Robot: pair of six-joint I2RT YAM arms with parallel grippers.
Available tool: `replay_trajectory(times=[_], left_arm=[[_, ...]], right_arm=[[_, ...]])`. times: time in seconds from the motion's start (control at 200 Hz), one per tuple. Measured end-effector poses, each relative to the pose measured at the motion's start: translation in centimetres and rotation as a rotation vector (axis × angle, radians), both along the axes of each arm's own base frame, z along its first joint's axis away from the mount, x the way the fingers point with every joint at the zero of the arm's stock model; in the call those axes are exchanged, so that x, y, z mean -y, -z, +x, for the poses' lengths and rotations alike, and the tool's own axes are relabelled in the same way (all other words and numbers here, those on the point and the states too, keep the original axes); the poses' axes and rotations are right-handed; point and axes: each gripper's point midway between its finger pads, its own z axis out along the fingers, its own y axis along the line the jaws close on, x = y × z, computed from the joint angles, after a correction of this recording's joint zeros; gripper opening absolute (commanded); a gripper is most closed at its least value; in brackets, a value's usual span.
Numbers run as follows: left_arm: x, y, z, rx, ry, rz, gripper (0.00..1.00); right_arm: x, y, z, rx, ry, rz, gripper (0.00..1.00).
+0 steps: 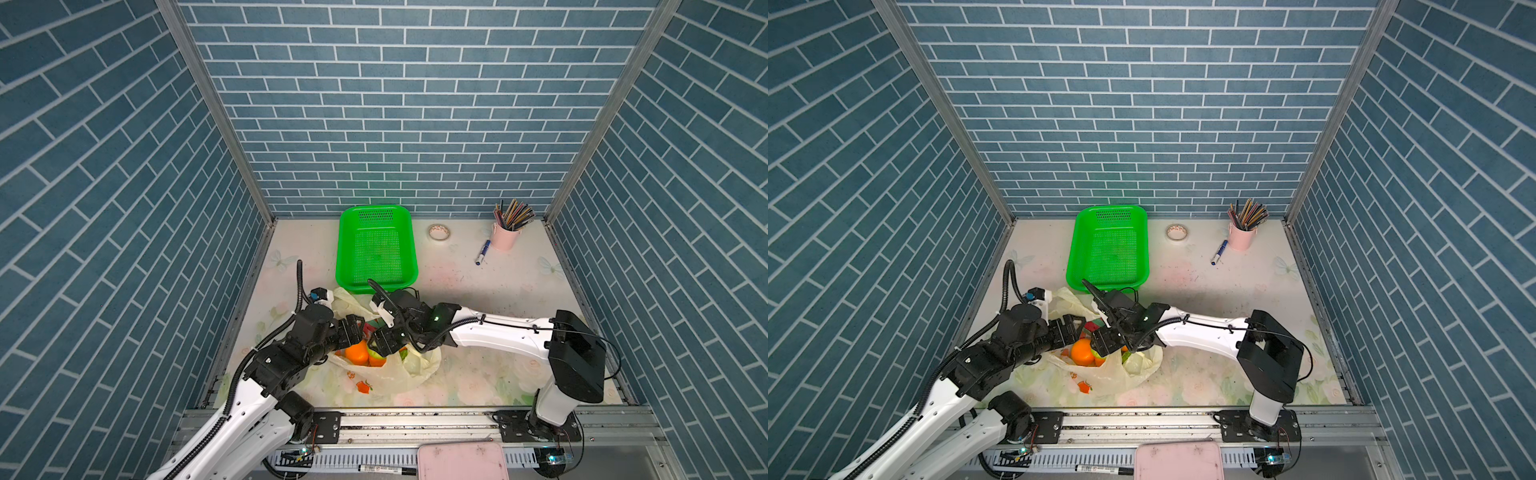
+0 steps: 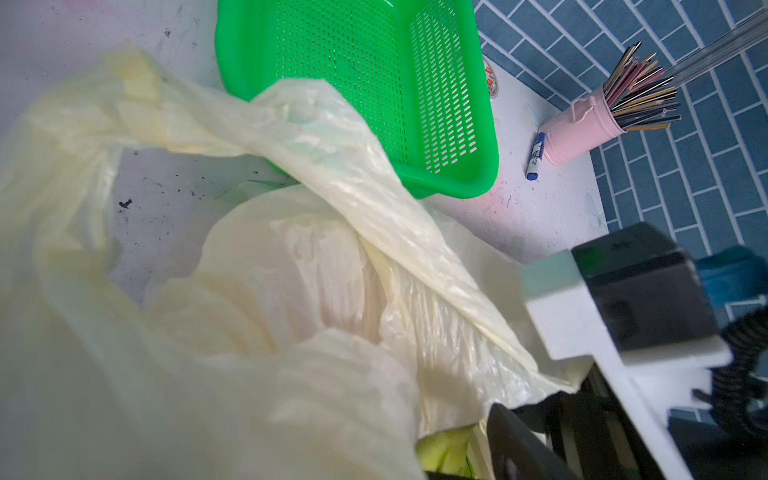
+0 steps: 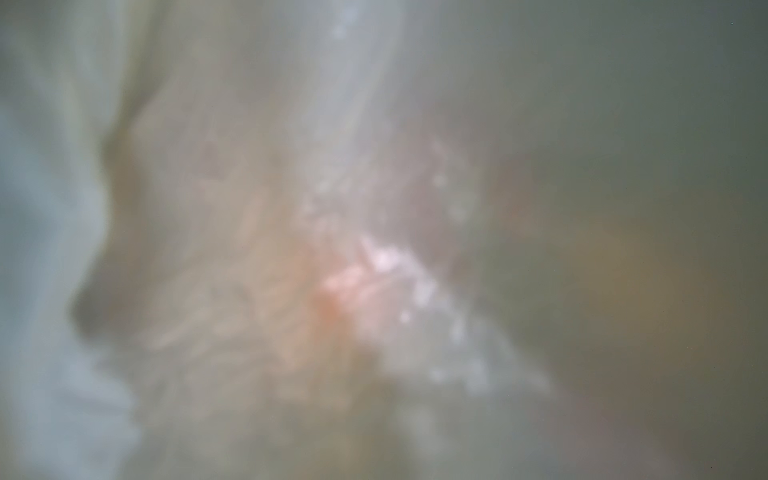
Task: Untie the knot of the plastic bag and take out the fruit
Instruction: 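Grasp the green pear inside the bag with the right gripper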
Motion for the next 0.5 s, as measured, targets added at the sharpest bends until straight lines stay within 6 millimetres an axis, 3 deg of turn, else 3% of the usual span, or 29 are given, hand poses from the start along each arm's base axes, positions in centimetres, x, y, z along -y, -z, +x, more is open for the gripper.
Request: replay_trajectory(times=[0.23, 0.5], left_arm=[[0.0, -0.1, 0.0, 0.002, 0.001, -0.002, 0.84], [0.0, -0.1, 0.0, 0.003, 0.002, -0.002, 0.84]], right_arm=[[-0.5, -0.4, -0.1, -0.001, -0.009, 0.025, 0.42], [-0.6, -1.2, 0.0, 0.007, -0.012, 0.051, 0.36]])
